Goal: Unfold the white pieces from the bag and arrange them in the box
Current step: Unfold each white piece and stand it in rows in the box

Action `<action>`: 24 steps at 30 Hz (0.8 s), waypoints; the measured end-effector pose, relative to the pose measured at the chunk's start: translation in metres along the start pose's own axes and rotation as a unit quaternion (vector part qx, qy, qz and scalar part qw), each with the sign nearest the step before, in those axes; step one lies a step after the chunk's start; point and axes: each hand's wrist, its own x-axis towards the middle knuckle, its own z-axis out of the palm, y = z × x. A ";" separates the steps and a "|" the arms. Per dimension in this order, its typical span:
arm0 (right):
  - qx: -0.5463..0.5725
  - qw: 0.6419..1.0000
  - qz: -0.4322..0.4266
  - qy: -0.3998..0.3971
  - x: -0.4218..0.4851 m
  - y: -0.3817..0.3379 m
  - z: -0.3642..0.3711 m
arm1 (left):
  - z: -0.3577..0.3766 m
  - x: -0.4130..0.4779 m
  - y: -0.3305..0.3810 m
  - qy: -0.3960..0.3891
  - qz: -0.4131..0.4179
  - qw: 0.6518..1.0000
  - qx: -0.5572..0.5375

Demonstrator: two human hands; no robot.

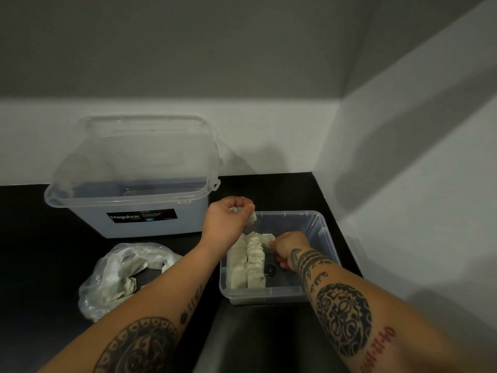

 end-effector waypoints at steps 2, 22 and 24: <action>-0.010 1.000 -0.002 0.002 -0.004 0.000 -0.001 | 0.000 0.000 0.001 0.001 -0.004 1.000 -0.004; 0.167 0.939 -0.298 -0.043 -0.075 -0.016 -0.055 | 0.008 -0.019 0.010 -0.130 -0.089 0.975 -0.156; 0.138 0.938 -0.305 -0.086 -0.078 -0.016 -0.054 | 0.004 -0.023 0.011 -0.139 -0.080 0.980 -0.119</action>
